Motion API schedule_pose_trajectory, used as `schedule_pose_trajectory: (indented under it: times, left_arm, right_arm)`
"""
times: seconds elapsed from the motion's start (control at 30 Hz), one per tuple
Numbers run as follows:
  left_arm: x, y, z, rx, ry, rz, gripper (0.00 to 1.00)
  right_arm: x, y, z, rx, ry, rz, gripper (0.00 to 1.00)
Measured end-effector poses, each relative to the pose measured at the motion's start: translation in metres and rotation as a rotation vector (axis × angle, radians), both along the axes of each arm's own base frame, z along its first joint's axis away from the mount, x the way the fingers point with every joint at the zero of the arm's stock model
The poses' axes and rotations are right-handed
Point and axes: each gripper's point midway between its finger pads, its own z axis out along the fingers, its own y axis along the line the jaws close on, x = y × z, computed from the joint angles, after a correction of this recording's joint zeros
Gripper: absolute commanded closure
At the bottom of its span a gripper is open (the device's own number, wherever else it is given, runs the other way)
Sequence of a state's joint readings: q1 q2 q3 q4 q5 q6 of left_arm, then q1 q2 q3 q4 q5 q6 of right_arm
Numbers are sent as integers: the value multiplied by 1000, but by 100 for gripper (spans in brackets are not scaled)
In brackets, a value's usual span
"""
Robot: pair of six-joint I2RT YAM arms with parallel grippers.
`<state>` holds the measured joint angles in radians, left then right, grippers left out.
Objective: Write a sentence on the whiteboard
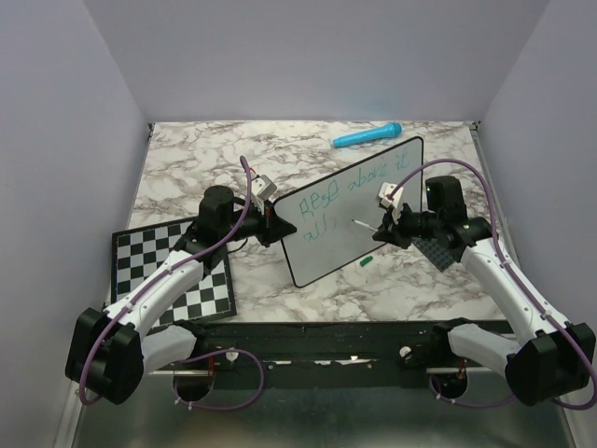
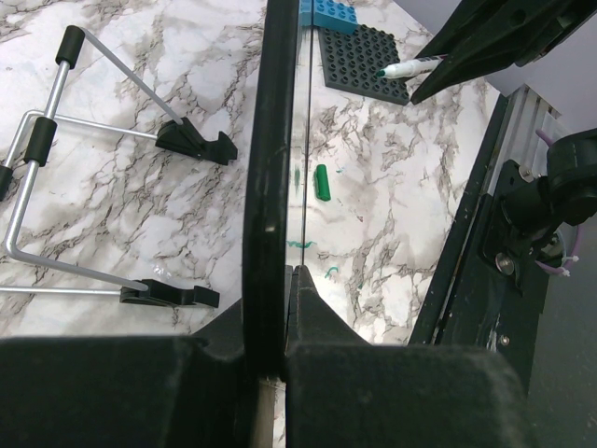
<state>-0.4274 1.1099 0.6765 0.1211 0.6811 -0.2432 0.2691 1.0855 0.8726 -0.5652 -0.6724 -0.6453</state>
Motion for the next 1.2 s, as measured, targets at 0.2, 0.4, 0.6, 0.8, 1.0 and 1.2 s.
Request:
schedule_pose_trajectory:
  times: [0.2,0.4,0.6,0.8,1.0,1.2]
  left_arm:
    - [0,0,0,0,0,0,100]
    - [0,0,0,0,0,1,100]
    - [0,0,0,0,0,0,100]
    - [0,0,0,0,0,0,100]
    - [0,0,0,0,0,1,100]
    - [0,0,0,0,0,0,100]
  right_arm:
    - [1,0,2,-4,-10,6,99]
    - [1,0,2,-4,-8,7,99]
    - [1,0,0,-5,-3,7,99]
    - [1,0,0,-4,-2,7,99]
    - [0,3,1,8,7,16,100]
    - [-2,4,2,20,15,22,100]
